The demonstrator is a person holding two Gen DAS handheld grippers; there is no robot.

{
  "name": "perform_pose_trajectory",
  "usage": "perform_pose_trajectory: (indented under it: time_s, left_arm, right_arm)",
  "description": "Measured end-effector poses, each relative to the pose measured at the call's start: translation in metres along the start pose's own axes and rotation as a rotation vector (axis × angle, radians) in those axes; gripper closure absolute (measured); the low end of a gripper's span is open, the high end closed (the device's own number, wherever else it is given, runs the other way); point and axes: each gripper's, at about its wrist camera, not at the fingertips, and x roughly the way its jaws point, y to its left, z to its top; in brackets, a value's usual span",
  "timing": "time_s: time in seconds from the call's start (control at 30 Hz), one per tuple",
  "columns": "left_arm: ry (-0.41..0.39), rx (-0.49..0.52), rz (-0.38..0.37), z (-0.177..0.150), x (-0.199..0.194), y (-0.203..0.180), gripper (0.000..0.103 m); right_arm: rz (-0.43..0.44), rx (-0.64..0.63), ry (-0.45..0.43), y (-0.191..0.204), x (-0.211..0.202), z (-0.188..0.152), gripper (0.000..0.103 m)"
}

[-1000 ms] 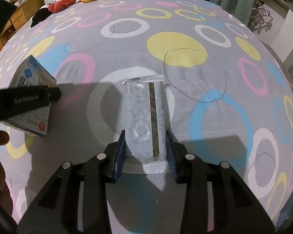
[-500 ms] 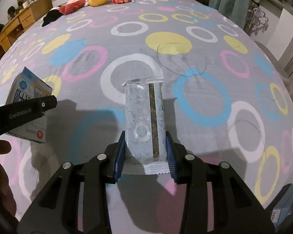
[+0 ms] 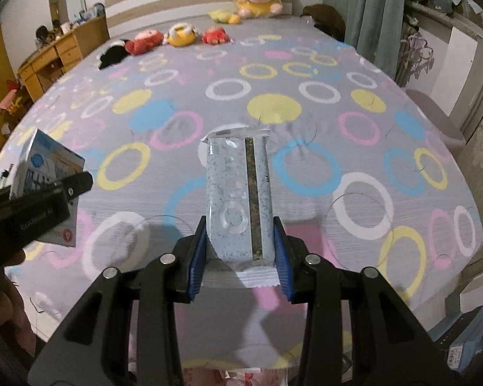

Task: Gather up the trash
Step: 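Carry the milk carton and bar wrapper down over the bag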

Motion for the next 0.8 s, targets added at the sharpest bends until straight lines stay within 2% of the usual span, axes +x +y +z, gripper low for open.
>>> perform_pose_trajectory:
  time_s: [0.4, 0.6, 0.8]
  left_arm:
    - [-0.052, -0.017, 0.024, -0.032, -0.063, -0.006, 0.062]
    - [-0.08, -0.011, 0.027, -0.054, -0.093, -0.017, 0.062]
    - [-0.072, 0.011, 0.012, -0.086, -0.105, -0.028, 0.062]
  right_arm:
    - [0.044, -0.016, -0.094, -0.013, -0.077, -0.017, 0.066]
    - [0.039, -0.031, -0.131, -0.024, -0.108, -0.039, 0.066]
    - [0.035, -0.031, -0.147, -0.033, -0.132, -0.069, 0.066]
